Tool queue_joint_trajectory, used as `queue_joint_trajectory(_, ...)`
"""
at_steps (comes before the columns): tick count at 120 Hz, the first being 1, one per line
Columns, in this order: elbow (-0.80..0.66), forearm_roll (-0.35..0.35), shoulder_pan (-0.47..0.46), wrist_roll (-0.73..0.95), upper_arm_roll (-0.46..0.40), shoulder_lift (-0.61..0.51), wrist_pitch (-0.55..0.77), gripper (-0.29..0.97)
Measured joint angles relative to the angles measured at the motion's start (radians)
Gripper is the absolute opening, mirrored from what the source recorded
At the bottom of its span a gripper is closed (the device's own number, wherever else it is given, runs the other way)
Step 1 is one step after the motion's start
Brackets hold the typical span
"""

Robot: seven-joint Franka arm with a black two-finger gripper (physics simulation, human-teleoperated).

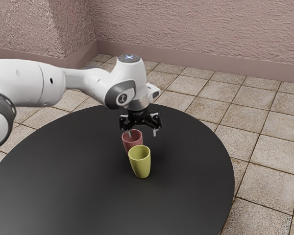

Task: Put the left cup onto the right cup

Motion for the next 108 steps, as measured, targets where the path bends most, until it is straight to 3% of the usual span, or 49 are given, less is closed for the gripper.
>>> queue_joint_trajectory(68, 0.006, 0.032, 0.001, 0.000, 0.000, 0.043, 0.043, 0.66)
queue_joint_trajectory(108, 0.004, 0.032, 0.001, 0.000, 0.004, 0.054, 0.066, 0.45)
